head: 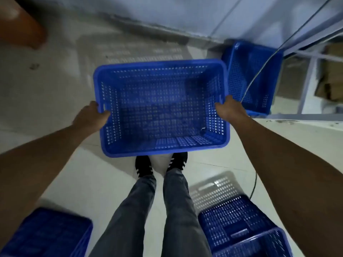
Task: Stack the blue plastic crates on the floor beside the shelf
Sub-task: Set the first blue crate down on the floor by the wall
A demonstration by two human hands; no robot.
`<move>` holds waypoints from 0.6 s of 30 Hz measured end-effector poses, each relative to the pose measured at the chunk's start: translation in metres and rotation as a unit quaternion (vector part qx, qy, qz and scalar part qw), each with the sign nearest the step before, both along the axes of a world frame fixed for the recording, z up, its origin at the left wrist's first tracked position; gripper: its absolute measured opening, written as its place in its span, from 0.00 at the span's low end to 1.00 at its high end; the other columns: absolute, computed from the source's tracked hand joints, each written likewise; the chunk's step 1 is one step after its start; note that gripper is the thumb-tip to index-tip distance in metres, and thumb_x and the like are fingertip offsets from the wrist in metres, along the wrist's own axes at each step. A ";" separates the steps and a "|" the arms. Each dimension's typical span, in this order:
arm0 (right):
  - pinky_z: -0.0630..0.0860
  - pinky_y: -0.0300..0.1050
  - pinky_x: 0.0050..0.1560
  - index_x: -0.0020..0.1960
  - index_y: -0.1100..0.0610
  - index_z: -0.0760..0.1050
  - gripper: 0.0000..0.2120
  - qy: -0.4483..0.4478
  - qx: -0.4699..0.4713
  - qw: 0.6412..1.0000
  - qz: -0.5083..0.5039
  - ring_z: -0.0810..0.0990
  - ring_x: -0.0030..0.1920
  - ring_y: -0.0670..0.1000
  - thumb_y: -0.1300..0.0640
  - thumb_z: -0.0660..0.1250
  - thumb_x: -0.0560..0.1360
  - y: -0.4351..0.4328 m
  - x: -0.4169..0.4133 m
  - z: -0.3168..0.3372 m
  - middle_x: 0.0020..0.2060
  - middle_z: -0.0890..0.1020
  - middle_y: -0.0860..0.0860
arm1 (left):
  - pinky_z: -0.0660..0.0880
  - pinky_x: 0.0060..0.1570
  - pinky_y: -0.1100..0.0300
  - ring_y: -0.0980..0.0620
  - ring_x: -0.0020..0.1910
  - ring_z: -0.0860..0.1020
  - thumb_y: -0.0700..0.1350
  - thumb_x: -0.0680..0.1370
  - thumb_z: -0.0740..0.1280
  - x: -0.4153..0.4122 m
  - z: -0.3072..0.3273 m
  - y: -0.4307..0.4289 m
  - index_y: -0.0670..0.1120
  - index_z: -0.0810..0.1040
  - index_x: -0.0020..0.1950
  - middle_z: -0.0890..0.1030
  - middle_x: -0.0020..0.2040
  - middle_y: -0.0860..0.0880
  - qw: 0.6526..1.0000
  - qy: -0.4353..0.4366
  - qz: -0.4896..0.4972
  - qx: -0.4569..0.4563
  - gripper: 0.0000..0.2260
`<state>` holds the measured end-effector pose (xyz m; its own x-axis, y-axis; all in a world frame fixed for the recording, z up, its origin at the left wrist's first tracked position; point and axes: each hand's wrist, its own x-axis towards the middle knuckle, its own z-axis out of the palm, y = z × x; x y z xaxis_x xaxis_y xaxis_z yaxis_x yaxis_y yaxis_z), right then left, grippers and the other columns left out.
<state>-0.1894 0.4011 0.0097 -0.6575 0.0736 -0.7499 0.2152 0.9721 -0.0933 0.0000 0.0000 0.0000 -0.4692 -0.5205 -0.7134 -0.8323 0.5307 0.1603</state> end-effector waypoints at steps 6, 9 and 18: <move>0.70 0.62 0.68 0.81 0.60 0.53 0.37 0.016 0.027 0.996 -0.086 0.67 0.72 0.66 0.44 0.61 0.79 0.018 -0.019 -0.113 0.77 0.64 0.61 | 0.75 0.56 0.42 0.33 0.62 0.78 0.56 0.80 0.68 0.004 -0.110 -0.006 0.38 0.64 0.76 0.74 0.70 0.34 0.990 -0.025 0.135 -0.028 0.32; 0.68 0.63 0.70 0.81 0.60 0.50 0.38 0.024 0.031 0.992 -0.120 0.66 0.73 0.66 0.46 0.62 0.79 0.028 -0.023 -0.150 0.77 0.63 0.62 | 0.75 0.52 0.41 0.31 0.61 0.78 0.53 0.81 0.69 0.008 -0.145 -0.010 0.37 0.63 0.75 0.74 0.68 0.33 0.983 -0.033 0.175 -0.039 0.31; 0.74 0.61 0.60 0.74 0.59 0.65 0.23 0.099 0.047 0.985 -0.133 0.77 0.61 0.69 0.62 0.61 0.79 0.047 -0.020 -0.173 0.64 0.77 0.66 | 0.79 0.51 0.36 0.28 0.55 0.80 0.37 0.77 0.69 0.027 -0.168 -0.019 0.35 0.70 0.68 0.78 0.61 0.29 0.981 -0.069 0.151 -0.098 0.21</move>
